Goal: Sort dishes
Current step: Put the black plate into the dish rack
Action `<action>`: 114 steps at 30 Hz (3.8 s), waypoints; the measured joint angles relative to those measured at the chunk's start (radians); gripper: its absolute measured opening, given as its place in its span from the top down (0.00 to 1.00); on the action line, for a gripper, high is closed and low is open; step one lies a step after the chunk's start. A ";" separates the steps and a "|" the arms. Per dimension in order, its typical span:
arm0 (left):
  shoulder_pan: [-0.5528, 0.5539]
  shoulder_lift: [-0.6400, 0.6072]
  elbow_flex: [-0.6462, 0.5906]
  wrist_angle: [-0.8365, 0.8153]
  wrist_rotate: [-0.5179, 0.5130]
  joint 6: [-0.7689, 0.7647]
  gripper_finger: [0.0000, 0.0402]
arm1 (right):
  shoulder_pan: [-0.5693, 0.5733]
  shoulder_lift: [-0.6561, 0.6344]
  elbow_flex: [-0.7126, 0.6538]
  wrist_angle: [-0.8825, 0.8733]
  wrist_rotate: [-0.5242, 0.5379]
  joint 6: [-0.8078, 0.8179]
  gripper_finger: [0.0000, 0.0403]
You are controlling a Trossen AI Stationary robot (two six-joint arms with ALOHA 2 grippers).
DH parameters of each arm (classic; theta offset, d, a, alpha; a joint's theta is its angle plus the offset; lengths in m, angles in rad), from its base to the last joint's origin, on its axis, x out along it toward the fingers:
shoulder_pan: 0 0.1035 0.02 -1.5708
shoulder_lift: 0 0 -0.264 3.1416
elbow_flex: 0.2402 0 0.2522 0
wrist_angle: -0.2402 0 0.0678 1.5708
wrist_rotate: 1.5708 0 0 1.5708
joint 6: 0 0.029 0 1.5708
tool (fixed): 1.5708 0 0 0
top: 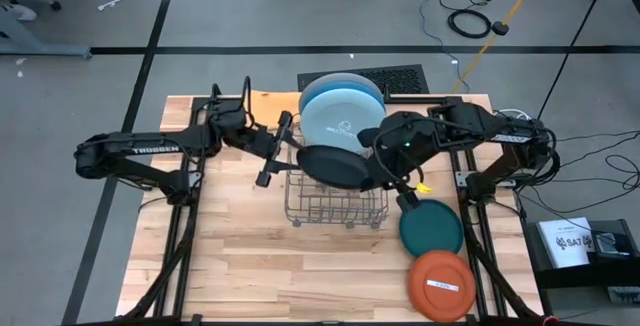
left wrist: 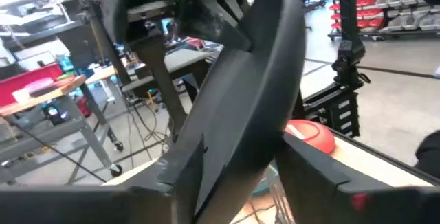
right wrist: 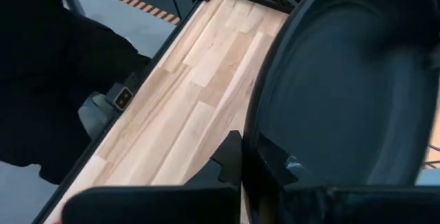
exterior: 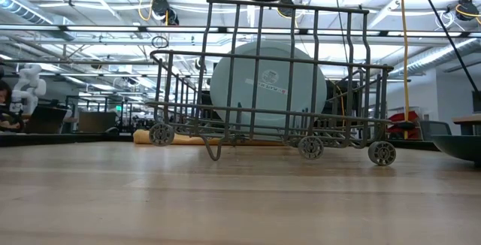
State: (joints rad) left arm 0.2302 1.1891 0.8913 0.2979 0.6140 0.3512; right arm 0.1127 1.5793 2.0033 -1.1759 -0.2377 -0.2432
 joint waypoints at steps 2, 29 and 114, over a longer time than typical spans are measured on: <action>-0.002 0.005 -0.001 -0.002 0.009 0.016 0.65 | -0.003 0.001 0.000 -0.003 -0.011 0.000 0.99; 0.201 0.161 -0.004 -0.116 0.219 -0.193 0.98 | 0.031 -0.084 0.002 0.006 0.229 0.213 0.38; 0.394 0.604 0.198 0.213 0.889 -0.450 0.86 | -0.171 0.182 -0.002 -0.158 0.450 0.223 0.39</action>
State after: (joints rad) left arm 0.6238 1.7935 1.0893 0.5110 1.5026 -0.0986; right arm -0.0581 1.7610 2.0018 -1.3336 0.2123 -0.0200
